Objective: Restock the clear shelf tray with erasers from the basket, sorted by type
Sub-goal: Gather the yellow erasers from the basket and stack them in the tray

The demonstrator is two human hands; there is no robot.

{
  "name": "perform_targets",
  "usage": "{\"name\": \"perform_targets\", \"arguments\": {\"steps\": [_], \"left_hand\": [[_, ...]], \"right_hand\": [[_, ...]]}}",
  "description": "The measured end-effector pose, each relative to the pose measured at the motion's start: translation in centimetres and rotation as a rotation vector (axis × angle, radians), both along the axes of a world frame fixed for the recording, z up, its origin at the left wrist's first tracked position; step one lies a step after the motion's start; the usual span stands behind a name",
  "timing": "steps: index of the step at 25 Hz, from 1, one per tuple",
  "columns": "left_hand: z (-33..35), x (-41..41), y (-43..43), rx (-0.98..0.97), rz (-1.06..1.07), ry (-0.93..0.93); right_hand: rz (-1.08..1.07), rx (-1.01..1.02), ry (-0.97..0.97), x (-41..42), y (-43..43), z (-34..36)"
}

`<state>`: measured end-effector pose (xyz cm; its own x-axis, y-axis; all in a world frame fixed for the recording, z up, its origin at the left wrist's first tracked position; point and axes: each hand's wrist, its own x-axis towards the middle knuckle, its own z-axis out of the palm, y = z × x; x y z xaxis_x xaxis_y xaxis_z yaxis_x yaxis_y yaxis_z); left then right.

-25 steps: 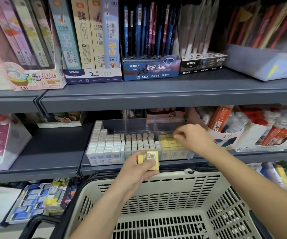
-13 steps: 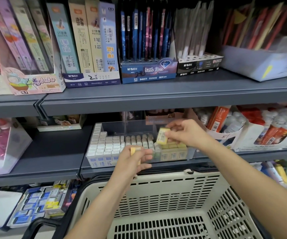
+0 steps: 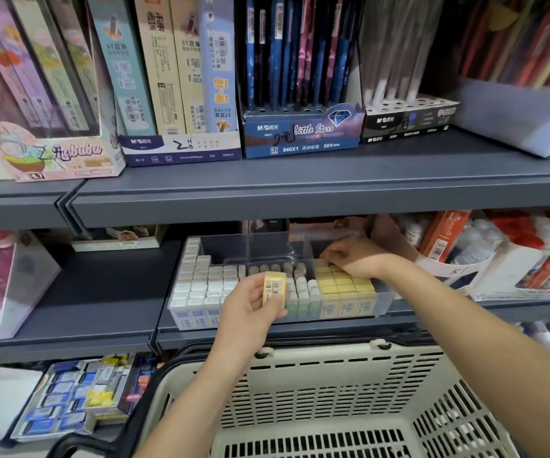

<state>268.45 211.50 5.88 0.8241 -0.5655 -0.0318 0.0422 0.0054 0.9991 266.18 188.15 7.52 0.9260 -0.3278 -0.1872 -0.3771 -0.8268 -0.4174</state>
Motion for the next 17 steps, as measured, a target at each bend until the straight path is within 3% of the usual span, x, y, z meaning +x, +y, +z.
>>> {"name": "perform_targets", "arguments": {"steps": [2,4,7,11,14,17], "left_hand": [[-0.1,0.0,-0.1,0.001,-0.014,0.005],[-0.2,0.0,-0.3,-0.002,-0.020,-0.008],[-0.3,-0.1,-0.9,0.003,-0.034,-0.022],[-0.2,-0.6,-1.7,0.062,-0.114,-0.093],[-0.1,-0.5,-1.3,0.133,-0.079,-0.245],[-0.6,0.3,-0.2,0.355,0.075,-0.536]], "right_hand": [[0.007,-0.058,-0.002,-0.2,0.4,0.2],[-0.048,-0.090,-0.152,-0.8,1.5,0.8],[-0.024,0.148,-0.421,-3.0,4.6,1.8],[0.149,0.284,-0.367,-5.2,7.0,2.5],[0.120,0.374,-0.374,-5.8,5.4,3.5],[-0.040,0.395,-0.393,-5.3,2.8,3.6]]}}
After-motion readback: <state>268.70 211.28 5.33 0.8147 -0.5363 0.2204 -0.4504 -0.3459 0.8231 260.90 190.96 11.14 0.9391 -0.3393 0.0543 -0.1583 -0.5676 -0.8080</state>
